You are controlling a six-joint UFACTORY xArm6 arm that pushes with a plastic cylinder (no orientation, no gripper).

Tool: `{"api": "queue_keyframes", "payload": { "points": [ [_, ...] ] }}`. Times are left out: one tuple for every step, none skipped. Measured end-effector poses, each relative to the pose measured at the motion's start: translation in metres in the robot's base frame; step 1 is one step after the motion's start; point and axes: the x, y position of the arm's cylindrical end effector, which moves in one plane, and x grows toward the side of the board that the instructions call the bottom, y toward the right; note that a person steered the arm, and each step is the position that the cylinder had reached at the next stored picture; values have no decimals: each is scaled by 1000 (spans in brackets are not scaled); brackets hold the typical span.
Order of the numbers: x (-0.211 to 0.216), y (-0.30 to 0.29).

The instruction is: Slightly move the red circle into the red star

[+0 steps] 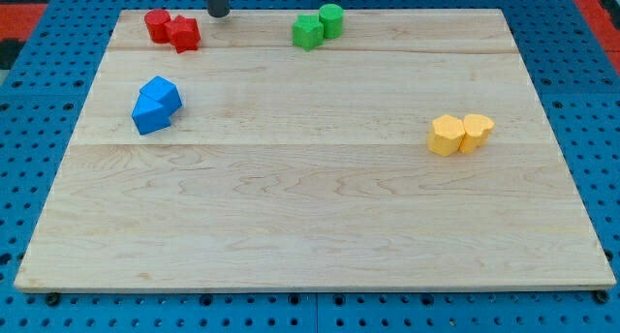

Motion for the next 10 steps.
{"api": "queue_keyframes", "payload": {
  "points": [
    [-2, 1],
    [3, -29],
    [3, -105],
    [8, -146],
    [35, -138],
    [41, -100],
    [38, -92],
    [38, -90],
    [36, -84],
    [38, -70]
  ]
}}
